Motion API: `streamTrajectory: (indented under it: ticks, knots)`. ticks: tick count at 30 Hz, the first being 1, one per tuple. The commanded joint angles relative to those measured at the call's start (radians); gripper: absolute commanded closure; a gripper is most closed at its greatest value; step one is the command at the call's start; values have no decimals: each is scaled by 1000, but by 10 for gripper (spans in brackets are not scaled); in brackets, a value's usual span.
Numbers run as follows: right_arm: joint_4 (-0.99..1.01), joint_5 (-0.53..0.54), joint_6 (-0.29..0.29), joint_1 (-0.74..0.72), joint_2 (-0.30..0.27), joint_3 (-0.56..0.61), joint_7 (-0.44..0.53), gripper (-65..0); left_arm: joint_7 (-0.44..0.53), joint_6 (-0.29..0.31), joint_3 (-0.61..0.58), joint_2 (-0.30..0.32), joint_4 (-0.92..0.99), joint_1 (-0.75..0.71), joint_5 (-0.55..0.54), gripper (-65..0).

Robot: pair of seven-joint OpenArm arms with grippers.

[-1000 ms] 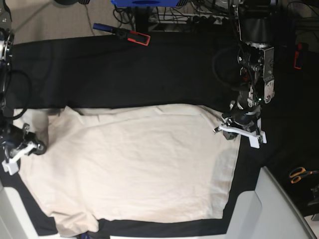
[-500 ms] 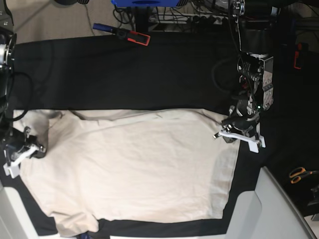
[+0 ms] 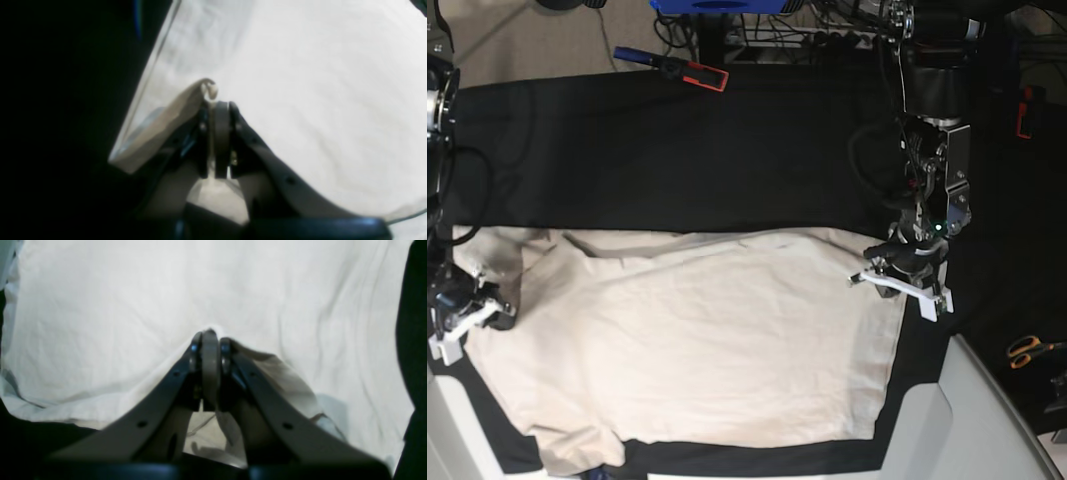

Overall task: Fold the T-shirt properly
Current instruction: 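Lift the shirt edge with both grippers and fold it across the body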

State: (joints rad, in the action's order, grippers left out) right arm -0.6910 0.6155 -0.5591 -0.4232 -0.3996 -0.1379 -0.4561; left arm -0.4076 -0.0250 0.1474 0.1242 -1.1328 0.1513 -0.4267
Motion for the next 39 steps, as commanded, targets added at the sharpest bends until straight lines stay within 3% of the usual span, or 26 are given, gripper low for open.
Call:
streamTrajectory:
  ticks: [1, 30, 39]
  knots:
    - [-14, 11, -8, -32, -22, -6, 24, -5, 20, 6, 4, 7, -16, 20, -4, 0]
    - [-14, 10, -9, -33, -14, -1, 141, -5, 23, 6, 4, 13, 79, 138, 1, 0]
    - [-14, 10, -9, -33, -12, -1, 159, -5, 109, 6, -1, 13, 167, 149, 1, 0]
